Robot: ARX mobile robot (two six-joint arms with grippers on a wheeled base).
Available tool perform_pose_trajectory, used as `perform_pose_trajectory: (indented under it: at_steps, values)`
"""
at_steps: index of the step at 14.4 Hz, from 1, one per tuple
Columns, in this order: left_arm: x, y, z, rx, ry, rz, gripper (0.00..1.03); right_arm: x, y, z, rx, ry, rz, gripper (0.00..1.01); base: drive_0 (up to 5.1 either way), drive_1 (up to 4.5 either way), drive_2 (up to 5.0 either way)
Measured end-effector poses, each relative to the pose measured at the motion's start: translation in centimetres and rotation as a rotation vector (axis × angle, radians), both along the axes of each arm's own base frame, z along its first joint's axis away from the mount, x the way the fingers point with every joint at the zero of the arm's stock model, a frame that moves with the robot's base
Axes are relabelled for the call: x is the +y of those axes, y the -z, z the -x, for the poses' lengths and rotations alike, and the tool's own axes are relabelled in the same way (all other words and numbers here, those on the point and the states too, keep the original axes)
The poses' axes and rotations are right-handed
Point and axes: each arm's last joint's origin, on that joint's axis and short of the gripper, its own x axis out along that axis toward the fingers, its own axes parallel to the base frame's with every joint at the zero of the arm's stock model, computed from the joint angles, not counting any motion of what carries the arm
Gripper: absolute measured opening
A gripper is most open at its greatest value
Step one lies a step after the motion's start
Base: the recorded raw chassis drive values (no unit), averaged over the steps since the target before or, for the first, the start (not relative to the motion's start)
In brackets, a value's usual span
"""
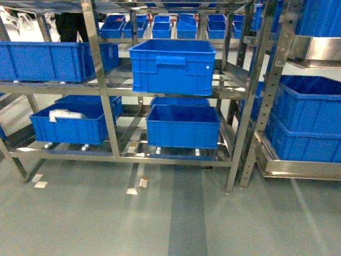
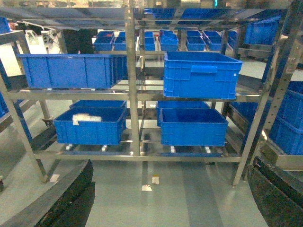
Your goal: Pick red block from blue box to shelf
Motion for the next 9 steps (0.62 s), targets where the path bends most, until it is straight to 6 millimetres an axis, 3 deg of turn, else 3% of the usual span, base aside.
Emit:
perform_pose_trajectory:
  at_steps: [9]
  values:
    - [0.0, 0.0, 0.0, 0.0, 0.0, 0.0, 0.98, 0.02, -0.01, 0.0, -0.001, -0.002, 0.0, 0.28, -0.5, -0.46, -0.5]
